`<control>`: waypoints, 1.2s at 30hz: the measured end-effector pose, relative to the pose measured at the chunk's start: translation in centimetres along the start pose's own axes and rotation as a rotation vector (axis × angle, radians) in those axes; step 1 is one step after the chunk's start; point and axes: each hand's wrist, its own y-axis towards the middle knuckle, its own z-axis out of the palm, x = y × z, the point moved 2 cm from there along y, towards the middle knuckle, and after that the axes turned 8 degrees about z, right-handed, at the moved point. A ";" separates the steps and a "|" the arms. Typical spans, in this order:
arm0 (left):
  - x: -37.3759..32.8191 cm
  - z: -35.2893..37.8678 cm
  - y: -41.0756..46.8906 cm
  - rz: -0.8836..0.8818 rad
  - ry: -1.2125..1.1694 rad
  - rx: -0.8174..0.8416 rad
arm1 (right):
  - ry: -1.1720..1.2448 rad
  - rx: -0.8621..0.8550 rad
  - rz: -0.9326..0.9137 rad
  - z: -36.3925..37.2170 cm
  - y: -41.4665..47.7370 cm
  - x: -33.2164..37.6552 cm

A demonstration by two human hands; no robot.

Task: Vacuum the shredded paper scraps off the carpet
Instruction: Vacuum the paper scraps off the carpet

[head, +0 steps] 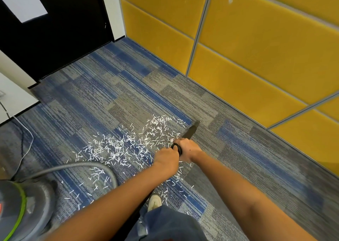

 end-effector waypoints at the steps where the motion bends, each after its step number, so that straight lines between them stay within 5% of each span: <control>1: 0.1 0.1 -0.1 -0.002 -0.003 0.002 | -0.002 0.003 -0.001 0.2 0.0 0.1; 21: 5.1 1.6 -5.9 -0.168 -0.068 0.010 | -0.106 0.092 -0.165 2.4 1.0 8.3; 36: 6.0 3.2 -8.2 -0.074 -0.041 0.064 | -0.184 0.062 -0.126 4.0 -1.8 9.3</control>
